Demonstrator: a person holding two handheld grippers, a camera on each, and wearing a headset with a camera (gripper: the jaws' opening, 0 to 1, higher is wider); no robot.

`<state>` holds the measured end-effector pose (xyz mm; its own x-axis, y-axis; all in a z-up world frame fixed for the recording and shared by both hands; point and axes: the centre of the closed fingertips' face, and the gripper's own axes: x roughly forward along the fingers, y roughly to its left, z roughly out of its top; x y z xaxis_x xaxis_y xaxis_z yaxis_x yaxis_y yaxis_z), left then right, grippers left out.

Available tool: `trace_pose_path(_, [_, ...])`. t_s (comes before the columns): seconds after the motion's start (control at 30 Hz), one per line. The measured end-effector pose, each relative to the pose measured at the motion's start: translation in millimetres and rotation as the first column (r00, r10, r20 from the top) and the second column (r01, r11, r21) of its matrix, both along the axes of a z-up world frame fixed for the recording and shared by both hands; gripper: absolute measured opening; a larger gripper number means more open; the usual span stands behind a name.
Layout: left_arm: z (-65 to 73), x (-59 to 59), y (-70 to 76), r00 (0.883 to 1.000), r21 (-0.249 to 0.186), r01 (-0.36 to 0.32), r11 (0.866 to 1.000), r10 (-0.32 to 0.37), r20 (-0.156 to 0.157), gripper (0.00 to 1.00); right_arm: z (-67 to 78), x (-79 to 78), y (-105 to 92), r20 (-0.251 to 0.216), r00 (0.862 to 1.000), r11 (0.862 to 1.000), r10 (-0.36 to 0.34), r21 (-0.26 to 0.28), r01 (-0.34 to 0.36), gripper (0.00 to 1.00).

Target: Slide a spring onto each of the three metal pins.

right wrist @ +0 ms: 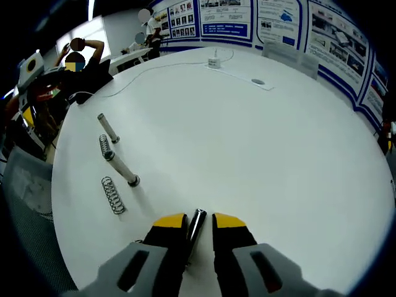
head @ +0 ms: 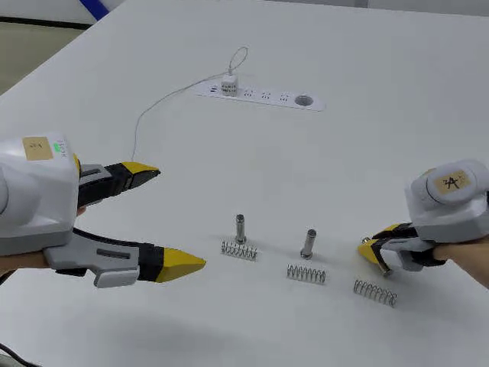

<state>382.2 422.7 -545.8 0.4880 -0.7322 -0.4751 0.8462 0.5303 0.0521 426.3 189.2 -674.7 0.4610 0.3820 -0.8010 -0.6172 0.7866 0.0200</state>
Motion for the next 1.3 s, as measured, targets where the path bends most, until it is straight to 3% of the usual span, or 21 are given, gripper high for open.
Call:
trace_pose_path(0.53, [7.1, 0.2, 3.7, 1.0, -0.007, -0.022, 1.0, 0.022, 0.017, 0.85, -1.7, -1.3, -0.9, -0.075, 0.992, 0.994, -0.103, -0.034, 0.101, 0.09])
trace_pose_path(0.7, [11.8, -0.3, 6.5, 0.999, -0.009, -0.039, 0.999, 0.039, 0.028, 0.85, -2.2, -1.4, -0.6, -0.076, 0.994, 0.996, -0.08, -0.05, 0.077, 0.08])
trace_pose_path(0.8, [15.7, -3.9, 6.8, 0.998, -0.013, -0.045, 0.999, 0.045, 0.033, 0.85, -1.6, -3.7, 0.8, -0.084, 0.994, 0.997, -0.075, -0.032, 0.073, 0.08])
trace_pose_path(1.2, [17.3, -10.9, 5.6, 0.997, -0.011, -0.064, 0.998, 0.065, 0.041, 0.85, 15.0, -5.5, 0.4, -0.013, 0.998, 0.996, -0.067, 0.054, 0.068, 0.08])
trace_pose_path(1.3, [17.5, -12.4, 4.0, 0.997, -0.006, -0.059, 0.998, 0.059, 0.04, 0.85, 22.3, -4.0, -1.4, 0.024, 0.998, 0.996, -0.066, 0.066, 0.064, 0.08])
